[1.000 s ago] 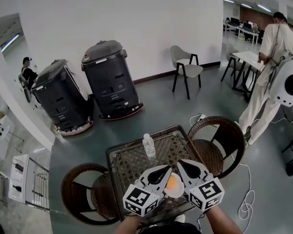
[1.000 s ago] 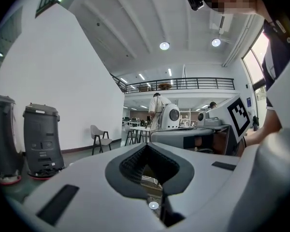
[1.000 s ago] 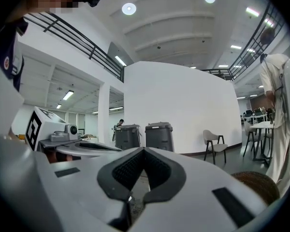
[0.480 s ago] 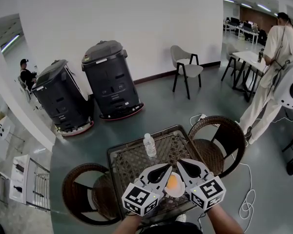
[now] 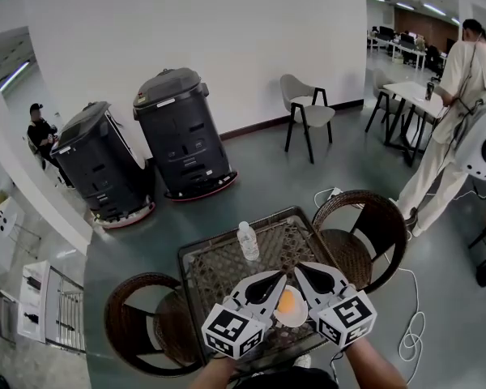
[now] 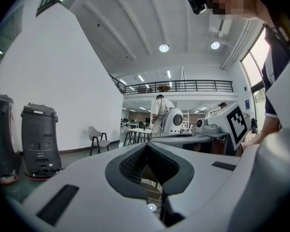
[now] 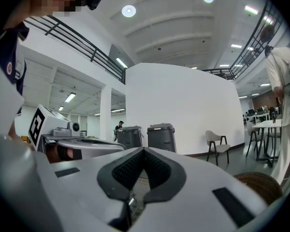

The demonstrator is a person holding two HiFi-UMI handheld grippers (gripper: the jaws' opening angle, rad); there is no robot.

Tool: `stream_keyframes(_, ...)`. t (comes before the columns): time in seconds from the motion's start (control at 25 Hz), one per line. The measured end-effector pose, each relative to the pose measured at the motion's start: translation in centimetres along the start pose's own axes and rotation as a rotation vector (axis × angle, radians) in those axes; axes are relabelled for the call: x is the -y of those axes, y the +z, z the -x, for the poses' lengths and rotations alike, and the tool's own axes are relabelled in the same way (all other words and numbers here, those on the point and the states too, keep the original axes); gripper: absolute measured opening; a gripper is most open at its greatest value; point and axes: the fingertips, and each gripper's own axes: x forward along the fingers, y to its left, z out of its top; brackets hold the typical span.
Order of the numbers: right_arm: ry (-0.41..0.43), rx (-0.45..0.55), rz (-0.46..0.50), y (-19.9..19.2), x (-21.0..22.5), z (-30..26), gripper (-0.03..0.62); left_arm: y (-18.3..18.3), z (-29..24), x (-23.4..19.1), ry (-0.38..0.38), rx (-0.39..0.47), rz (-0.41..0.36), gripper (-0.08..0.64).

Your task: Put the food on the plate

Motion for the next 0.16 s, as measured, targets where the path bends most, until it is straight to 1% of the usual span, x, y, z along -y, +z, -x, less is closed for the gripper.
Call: stream_keyframes(0.16,-0.001,0.007,-0.009,-0.03,0.05,-0.08,0.003,-0.12,-0.06,-0.02,-0.003,-0.003,-0.002,0.009)
